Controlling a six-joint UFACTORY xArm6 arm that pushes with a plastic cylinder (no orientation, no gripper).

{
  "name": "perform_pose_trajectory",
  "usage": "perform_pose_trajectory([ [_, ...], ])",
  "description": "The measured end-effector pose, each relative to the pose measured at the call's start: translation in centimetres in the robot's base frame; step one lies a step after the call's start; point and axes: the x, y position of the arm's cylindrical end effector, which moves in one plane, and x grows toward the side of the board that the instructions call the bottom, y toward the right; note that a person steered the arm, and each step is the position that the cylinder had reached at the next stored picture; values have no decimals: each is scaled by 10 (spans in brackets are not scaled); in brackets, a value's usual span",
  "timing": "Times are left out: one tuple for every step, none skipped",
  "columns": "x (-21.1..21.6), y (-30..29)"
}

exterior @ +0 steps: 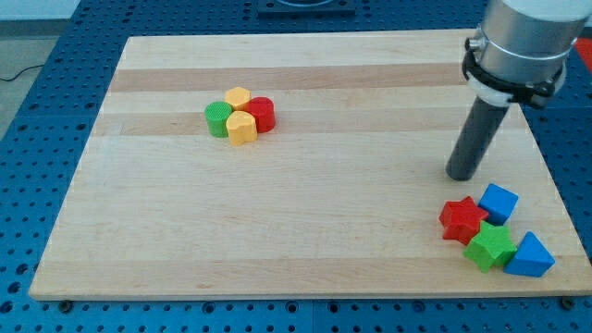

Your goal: Push your hand at the top side of the red circle

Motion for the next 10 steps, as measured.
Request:
perform_pose_trajectory([
  [-43, -19],
  [-76, -37],
  [-101, -54],
  [-114, -78],
  [-123, -106],
  [-132, -131],
  [-145, -156],
  [-157, -185],
  [-167, -226],
  [-169, -264],
])
